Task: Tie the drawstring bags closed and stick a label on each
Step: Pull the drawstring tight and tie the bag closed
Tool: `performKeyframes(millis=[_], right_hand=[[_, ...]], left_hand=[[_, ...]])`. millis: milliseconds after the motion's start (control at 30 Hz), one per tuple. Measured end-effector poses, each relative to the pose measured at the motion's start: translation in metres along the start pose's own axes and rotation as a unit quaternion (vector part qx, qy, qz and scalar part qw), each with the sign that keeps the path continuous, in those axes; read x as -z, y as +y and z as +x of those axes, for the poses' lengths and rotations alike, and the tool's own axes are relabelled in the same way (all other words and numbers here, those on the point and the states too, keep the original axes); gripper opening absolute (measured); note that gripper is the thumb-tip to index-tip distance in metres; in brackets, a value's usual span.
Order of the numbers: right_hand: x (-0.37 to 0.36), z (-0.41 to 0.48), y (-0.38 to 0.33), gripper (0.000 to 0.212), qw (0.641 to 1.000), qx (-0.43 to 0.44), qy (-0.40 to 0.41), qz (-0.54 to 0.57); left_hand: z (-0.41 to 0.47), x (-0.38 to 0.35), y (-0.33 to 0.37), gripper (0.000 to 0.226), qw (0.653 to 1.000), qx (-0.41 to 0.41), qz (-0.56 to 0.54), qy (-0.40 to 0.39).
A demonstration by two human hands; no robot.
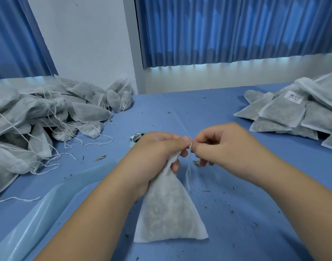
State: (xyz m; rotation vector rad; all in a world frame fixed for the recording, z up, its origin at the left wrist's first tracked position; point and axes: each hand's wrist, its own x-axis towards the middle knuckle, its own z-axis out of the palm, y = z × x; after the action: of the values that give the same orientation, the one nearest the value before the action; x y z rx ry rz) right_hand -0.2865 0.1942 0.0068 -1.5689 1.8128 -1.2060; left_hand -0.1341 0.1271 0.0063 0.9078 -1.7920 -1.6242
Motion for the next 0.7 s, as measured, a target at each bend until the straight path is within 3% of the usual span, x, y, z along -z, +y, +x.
performKeyframes(millis=[200,400,700], right_hand=[[0.0002,-0.0015,-0.0006,0.01,1.0,0.022,-0.019,0.012],[0.0004,0.0015,0.0041,0.012,0.999,0.039,0.007,0.033],[-0.0017,0.0004,0.0035,0.015,0.99,0.11,0.093,-0.004]], left_hand=[[0.0037,0.0017,-0.0037,0.024,0.997,0.008,-0.077,-0.014],[0.0043,0.0031,-0.0036,0.014,0.988,0.041,-0.127,-0.08],[0.0048,-0.001,-0.0053,0.036,0.996,0.01,-0.087,0.01]])
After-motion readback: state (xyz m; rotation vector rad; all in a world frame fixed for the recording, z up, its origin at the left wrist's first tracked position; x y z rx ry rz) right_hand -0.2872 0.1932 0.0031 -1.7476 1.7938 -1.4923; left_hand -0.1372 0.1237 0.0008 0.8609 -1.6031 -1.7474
